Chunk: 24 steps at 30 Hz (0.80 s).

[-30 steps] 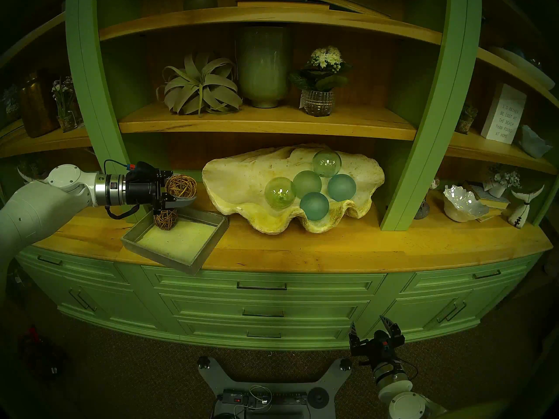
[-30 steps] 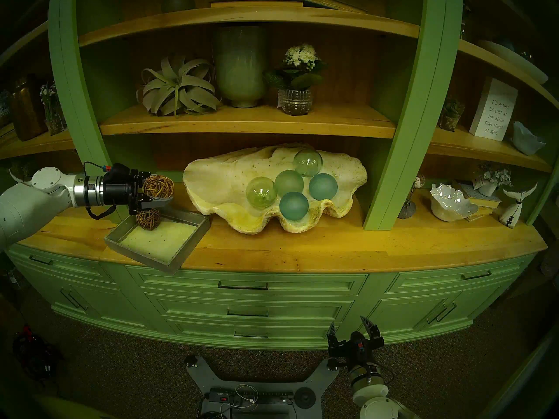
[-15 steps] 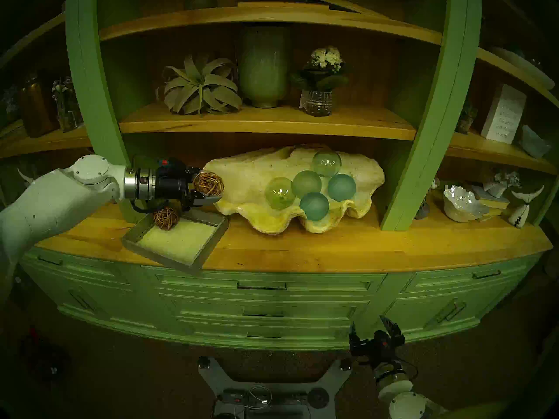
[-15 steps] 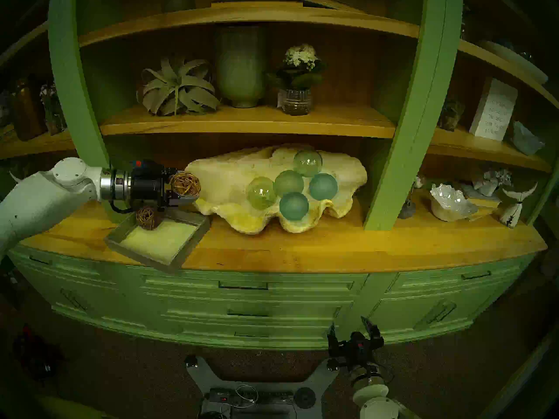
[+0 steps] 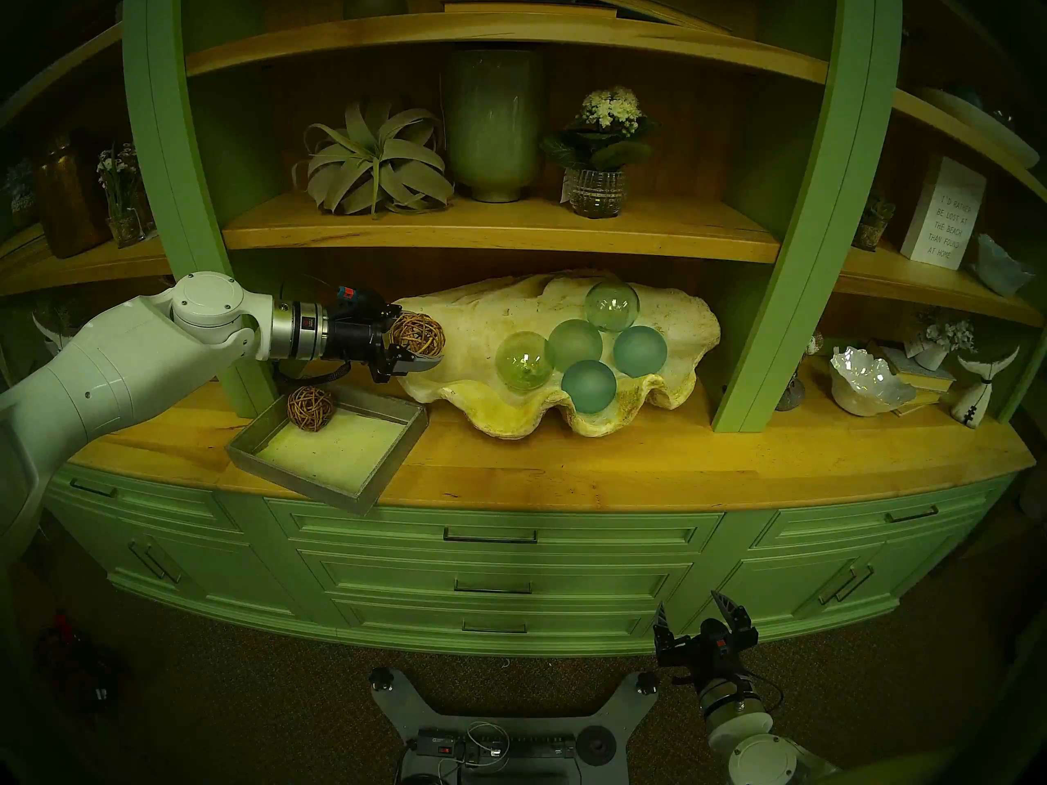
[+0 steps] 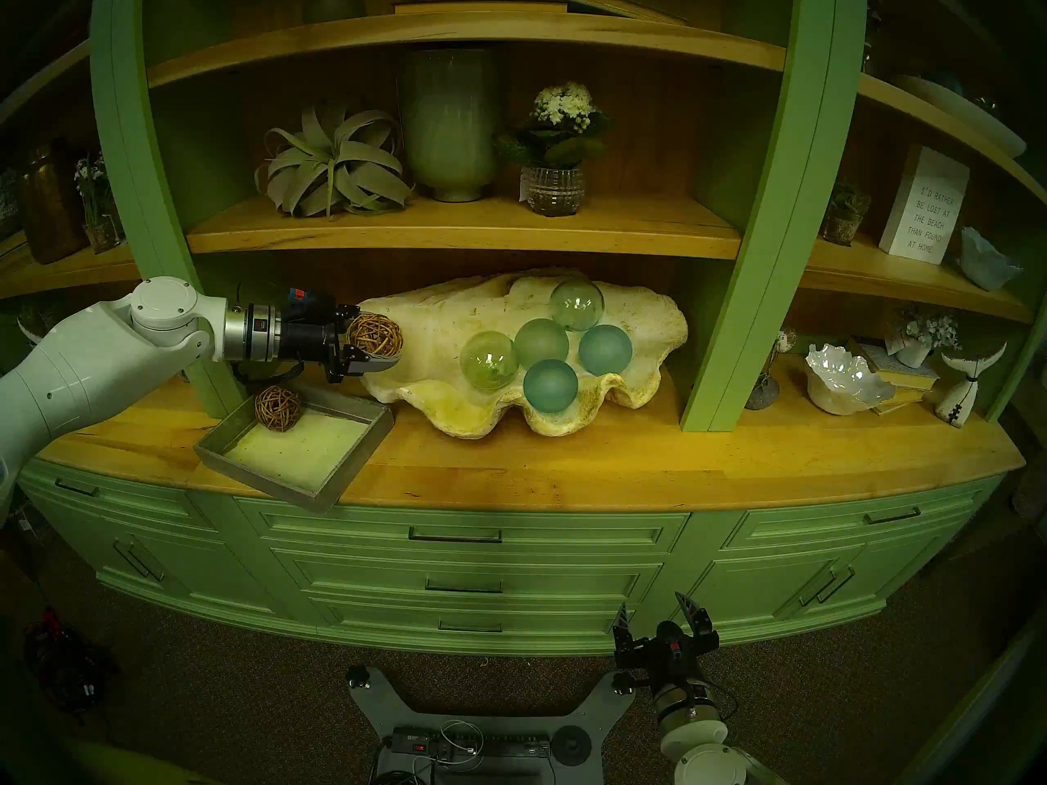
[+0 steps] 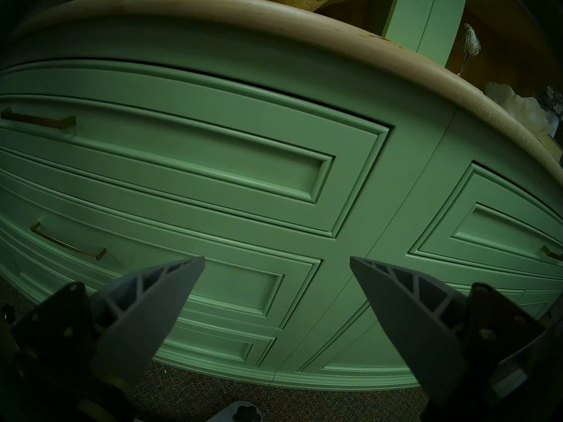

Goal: Put wooden balls into bowl

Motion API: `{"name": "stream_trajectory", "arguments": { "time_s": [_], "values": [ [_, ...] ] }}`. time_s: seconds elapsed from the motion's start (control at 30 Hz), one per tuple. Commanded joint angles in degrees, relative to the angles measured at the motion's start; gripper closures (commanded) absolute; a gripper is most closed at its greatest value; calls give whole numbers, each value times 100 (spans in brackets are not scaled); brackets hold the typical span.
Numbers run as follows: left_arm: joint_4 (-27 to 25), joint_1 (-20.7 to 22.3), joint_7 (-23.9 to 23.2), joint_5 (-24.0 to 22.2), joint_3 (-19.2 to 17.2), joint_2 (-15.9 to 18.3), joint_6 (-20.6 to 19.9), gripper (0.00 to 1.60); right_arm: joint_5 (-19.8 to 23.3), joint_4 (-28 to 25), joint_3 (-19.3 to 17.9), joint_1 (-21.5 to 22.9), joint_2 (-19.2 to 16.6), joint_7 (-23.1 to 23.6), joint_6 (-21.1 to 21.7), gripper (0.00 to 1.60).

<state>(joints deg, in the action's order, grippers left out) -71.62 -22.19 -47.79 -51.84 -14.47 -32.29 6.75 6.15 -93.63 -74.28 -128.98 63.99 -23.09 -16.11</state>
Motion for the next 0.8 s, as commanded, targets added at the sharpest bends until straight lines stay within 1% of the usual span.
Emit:
{"name": "stream_trajectory", "arguments": {
  "time_s": [0.0,0.17,0.4,0.7,0.73,0.77],
  "values": [
    [219,296,196,-93,-217,-362,-114,160,-2,-159,-19,-8,-10,-10,-27,0],
    [407,322,244,-27,-201,-574,-164,160,-1,-159,-19,-8,-11,-10,-27,0],
    [613,329,169,46,-150,-814,-218,160,-1,-162,-19,-10,-12,-11,-26,0],
    [730,362,67,189,-117,-933,-188,160,0,-164,-19,-11,-13,-11,-24,0],
    [735,364,61,213,-119,-936,-181,129,0,-164,-19,-11,-13,-11,-24,0],
    [734,364,53,223,-125,-936,-186,121,0,-164,-19,-11,-13,-11,-24,0]
  ]
}}
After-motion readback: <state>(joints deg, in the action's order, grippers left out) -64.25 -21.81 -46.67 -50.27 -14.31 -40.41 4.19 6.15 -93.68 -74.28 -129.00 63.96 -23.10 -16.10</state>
